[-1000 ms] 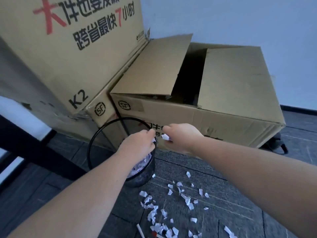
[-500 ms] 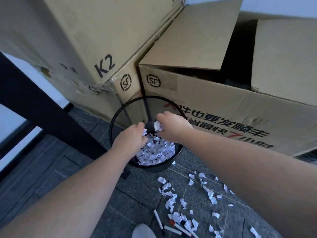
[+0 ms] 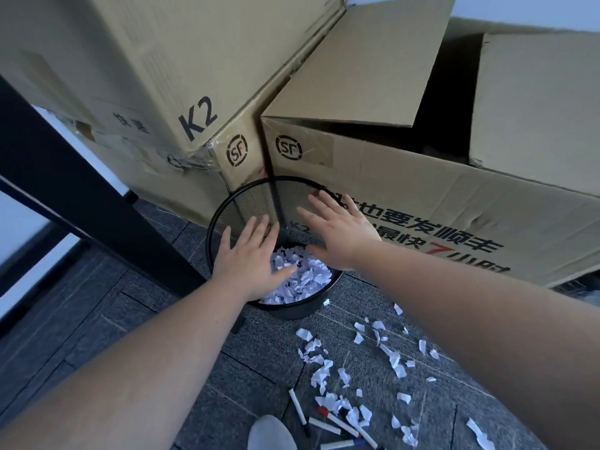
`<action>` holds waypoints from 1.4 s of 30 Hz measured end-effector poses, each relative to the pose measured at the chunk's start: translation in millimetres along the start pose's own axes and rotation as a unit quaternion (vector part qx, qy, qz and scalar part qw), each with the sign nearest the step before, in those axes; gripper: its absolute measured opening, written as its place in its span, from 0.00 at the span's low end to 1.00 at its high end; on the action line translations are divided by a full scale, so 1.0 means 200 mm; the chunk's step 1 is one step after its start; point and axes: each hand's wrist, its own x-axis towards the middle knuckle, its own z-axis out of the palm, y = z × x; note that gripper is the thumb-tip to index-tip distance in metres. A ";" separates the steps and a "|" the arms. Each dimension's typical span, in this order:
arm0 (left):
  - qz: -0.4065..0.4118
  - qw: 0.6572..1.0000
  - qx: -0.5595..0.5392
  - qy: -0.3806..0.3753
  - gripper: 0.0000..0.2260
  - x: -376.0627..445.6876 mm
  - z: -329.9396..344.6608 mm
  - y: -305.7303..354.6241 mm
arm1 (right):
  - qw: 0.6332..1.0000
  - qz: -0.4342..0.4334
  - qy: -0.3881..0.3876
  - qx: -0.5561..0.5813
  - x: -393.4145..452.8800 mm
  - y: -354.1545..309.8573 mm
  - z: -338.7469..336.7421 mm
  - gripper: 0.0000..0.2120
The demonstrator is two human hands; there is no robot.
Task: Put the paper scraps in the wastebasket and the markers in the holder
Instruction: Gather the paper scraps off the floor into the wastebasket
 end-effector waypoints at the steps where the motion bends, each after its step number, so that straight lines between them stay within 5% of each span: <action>1: 0.004 1.000 0.002 0.000 0.40 -0.02 -0.02 0.02 | 1.000 -0.001 -0.001 0.000 -0.03 0.01 -0.02 0.36; 12: 0.108 0.993 0.007 0.050 0.35 -0.19 -0.19 0.45 | 0.997 0.066 -0.001 0.033 -0.62 0.27 -0.04 0.32; 21: 0.204 0.979 -0.013 0.012 0.33 -0.22 0.07 0.84 | 0.989 0.114 -0.074 0.056 -0.90 0.43 0.29 0.32; 30: 0.166 0.983 -0.044 -0.064 0.31 -0.03 0.63 0.89 | 0.982 0.117 -0.124 0.087 -0.82 0.49 0.86 0.32; 42: 0.088 0.991 -0.076 -0.073 0.30 0.33 1.08 0.79 | 0.981 0.105 -0.133 0.098 -0.51 0.55 1.28 0.32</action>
